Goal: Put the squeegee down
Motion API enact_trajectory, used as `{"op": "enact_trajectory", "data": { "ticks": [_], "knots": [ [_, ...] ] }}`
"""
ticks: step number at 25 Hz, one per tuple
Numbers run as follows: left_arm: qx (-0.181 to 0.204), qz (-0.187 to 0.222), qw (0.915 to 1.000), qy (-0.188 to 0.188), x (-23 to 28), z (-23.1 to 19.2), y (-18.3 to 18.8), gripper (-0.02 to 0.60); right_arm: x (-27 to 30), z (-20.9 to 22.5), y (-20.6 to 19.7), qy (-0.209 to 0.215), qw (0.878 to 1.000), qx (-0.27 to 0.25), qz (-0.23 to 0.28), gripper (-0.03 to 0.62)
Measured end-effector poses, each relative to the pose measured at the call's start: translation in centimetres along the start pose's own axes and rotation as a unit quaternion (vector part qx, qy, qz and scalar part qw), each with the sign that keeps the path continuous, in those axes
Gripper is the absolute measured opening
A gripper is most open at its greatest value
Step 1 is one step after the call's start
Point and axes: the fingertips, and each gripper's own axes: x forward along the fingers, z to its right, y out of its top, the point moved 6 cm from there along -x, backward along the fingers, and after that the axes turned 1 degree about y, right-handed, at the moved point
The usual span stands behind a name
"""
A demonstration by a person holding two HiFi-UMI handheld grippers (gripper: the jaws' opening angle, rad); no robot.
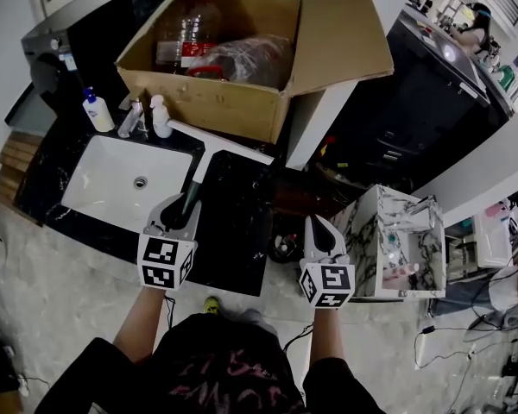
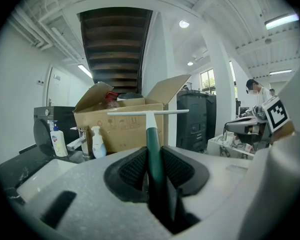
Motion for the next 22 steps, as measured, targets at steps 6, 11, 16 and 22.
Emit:
{"op": "enact_trajectory", "data": {
  "ticks": [6,11,16,22],
  "knots": [
    [-0.005,-0.011,0.9999,0.012,1.5,-0.2,0.0,0.098,1.5,1.1,0.0,0.012,1.0,0.007,-0.002,0.003],
    [-0.011,-0.021,0.9994,0.024,2.8,0.1,0.3,0.098,2.8,2.3,0.1,0.027,1.0,0.011,-0.003,0.002],
    [-0.008,-0.029,0.9992,0.027,4.0,0.3,0.5,0.098,3.4,2.6,-0.2,0.036,0.999,0.011,-0.003,0.003],
    [0.004,-0.041,0.9987,0.03,5.6,0.6,0.4,0.098,4.3,3.4,-0.3,0.04,0.999,0.02,0.005,0.003]
  ]
}}
